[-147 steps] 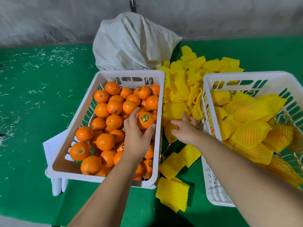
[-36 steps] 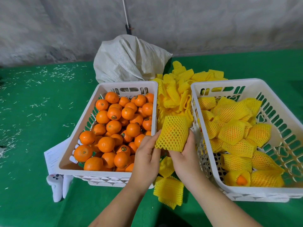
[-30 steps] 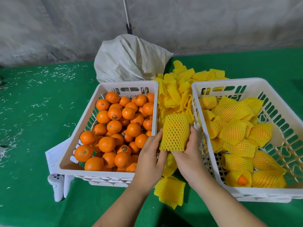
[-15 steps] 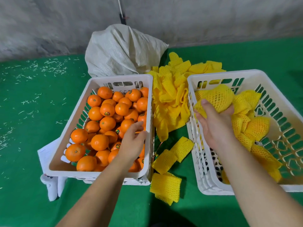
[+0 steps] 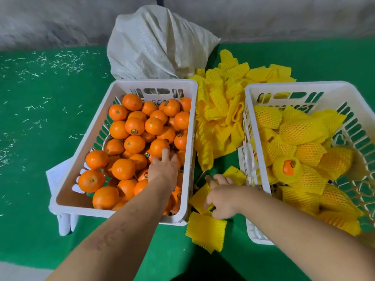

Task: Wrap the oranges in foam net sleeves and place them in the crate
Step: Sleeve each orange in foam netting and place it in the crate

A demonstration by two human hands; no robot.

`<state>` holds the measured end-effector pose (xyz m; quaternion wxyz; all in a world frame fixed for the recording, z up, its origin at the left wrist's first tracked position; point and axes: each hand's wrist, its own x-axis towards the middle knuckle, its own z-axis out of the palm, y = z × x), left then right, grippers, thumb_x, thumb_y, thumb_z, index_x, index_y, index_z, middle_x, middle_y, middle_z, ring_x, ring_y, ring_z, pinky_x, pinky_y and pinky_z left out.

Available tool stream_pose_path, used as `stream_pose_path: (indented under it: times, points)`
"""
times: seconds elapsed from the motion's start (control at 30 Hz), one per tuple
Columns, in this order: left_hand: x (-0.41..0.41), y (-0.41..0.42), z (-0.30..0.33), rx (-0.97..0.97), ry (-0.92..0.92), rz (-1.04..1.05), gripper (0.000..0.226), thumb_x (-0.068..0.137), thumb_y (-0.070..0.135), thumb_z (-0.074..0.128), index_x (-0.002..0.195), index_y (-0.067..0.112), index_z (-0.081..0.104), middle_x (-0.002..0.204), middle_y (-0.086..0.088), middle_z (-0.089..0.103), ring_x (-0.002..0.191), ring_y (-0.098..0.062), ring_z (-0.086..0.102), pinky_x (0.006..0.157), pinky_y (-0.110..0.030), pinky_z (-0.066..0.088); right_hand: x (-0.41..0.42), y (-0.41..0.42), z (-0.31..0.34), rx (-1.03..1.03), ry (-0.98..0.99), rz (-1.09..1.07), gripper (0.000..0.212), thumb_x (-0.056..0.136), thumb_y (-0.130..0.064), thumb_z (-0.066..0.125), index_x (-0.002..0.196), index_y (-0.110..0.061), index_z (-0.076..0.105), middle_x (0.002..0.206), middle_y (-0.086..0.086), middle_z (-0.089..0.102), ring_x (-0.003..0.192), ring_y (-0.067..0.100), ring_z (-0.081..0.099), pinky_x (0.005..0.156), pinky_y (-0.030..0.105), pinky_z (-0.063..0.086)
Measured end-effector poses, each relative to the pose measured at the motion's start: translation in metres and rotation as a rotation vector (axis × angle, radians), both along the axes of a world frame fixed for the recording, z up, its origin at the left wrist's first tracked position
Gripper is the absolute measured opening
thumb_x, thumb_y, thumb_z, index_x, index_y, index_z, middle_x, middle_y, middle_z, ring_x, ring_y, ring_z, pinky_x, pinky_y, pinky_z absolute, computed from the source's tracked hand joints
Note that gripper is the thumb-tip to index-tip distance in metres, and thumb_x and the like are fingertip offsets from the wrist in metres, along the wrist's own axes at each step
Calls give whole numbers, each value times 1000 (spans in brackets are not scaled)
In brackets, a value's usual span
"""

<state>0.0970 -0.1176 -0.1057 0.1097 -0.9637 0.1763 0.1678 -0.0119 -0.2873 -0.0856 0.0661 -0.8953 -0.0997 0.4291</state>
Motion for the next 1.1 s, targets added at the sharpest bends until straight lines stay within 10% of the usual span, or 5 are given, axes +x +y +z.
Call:
stream_pose_path:
  times: [0.2,0.53,0.7,0.9,1.1]
  points:
    - [-2,0,3,-167,-42,-5,76,93,11,78,150,26,31,147,-6,37,118,-36,59,68,-36,58,7,9,-4,-79,199,38,70,97,-54,50,160,-46,20,172,5,0,156,39,-8,123,57,15]
    - [-8,8,13,-330,-43,87,65,93,21,76,145,26,38,139,-13,36,85,-25,55,56,-28,41,6,14,3,-89,275,70,63,100,-52,47,159,-42,28,171,4,17,156,39,8,123,53,15]
    - [-12,31,31,-777,-74,226,70,87,41,82,141,35,38,134,2,57,103,-21,63,71,-34,60,11,-2,-3,-21,38,-329,48,103,-32,43,143,-8,50,148,22,47,132,37,48,108,46,45]
    - [-53,35,54,-1289,-6,252,85,86,46,84,154,39,33,148,14,41,128,0,46,100,-17,42,3,21,-2,-11,206,-142,55,96,-56,48,150,-47,45,169,3,20,155,37,5,123,50,17]
    - [-86,24,59,-1415,78,145,68,88,33,86,135,50,39,133,16,37,120,12,46,88,-4,45,-20,39,-25,64,12,-529,63,106,-52,40,159,-21,29,165,13,29,150,39,26,117,45,34]
